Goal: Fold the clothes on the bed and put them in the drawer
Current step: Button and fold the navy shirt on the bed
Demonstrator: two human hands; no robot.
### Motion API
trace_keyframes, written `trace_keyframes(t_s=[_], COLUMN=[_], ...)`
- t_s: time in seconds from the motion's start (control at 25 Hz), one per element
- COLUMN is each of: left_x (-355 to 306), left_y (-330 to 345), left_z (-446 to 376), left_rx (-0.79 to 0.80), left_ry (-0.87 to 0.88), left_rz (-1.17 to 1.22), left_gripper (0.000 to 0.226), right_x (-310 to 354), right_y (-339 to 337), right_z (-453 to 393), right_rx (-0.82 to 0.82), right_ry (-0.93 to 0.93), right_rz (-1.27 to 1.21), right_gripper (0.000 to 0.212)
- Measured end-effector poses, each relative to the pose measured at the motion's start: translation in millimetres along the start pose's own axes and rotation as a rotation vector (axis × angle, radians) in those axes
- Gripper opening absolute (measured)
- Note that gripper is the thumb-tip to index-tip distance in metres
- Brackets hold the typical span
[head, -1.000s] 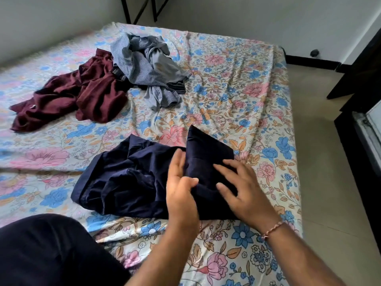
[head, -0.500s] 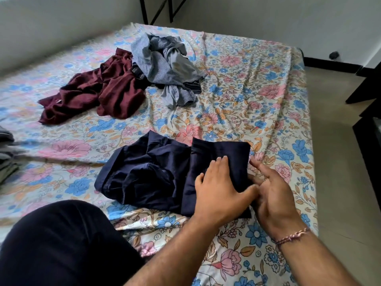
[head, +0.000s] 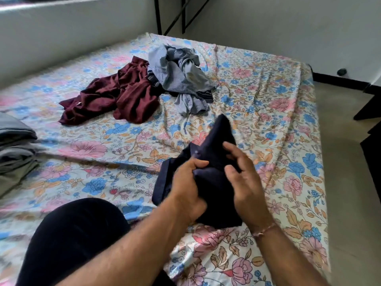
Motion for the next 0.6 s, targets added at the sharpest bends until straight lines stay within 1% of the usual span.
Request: trace_keyframes(t_s=[0.04, 0.08, 0.12, 0.16, 0.2, 0.24, 0.28, 0.32, 0.36, 0.4, 0.44, 0.48, 0.52, 0.56, 0.6], left_x=[-23, -49, -76, -100, -114, -118, -115, -105, -92, -80, -73, -72, -73, -75, -76], left_y=[-20, -42, -66, -85, -91, -89, -83, -74, -68, -63, -62, -64, -67, -70, -74], left_z=[7, 17, 27, 39, 51, 56, 55, 47, 35, 23, 13, 6, 1, 0, 0], left_rx=[-0.115, -0.254, -0.403, -0.51, -0.528, -0.487, -0.429, -0.355, -0.292, -0.255, -0.239, -0.25, -0.274, -0.301, -0.318], left_ry=[0.061, 0.145, 0.268, 0.416, 0.557, 0.657, 0.695, 0.652, 0.544, 0.427, 0.35, 0.312, 0.291, 0.281, 0.279], left_rz=[-0.113, -0.276, -0.429, -0.538, -0.653, -0.76, -0.857, -0.944, -1.042, -1.145, -1.225, -1.266, -1.265, -1.242, -1.201], left_gripper=[0.029, 0.022, 0.022, 0.03, 0.04, 0.044, 0.044, 0.041, 0.038, 0.036, 0.036, 0.037, 0.038, 0.037, 0.033], right_x=[-1, -4, -10, -15, -17, -17, -15, -13, -19, -30, -45, -61, -72, -71, -60], right_y=[20, 41, 65, 87, 102, 108, 105, 91, 68, 40, 19, 8, 7, 12, 21], right_z=[-7, -14, -18, -21, -23, -25, -27, -27, -23, -16, -8, 0, 7, 9, 9], right_rx=[0.043, 0.095, 0.165, 0.244, 0.299, 0.313, 0.244, 0.095, -0.107, -0.287, -0.369, -0.366, -0.322, -0.262, -0.204], right_ry=[-0.077, -0.148, -0.186, -0.185, -0.174, -0.171, -0.166, -0.131, -0.033, 0.131, 0.361, 0.583, 0.726, 0.796, 0.816], right_rz=[0.192, 0.396, 0.552, 0.641, 0.669, 0.662, 0.632, 0.587, 0.549, 0.504, 0.382, 0.188, -0.026, -0.196, -0.31], right_gripper=[0.044, 0.043, 0.043, 0.043, 0.043, 0.041, 0.039, 0.036, 0.034, 0.033, 0.033, 0.034, 0.031, 0.023, 0.016])
Point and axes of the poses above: each hand's wrist, its own z-axis away from the middle knuckle, its own y-axis out of the palm, x = y × z, the point moved 6 cm from there along -z, towards the middle knuckle, and after that the axes turned 2 degrees about z, right-handed, at the moved point
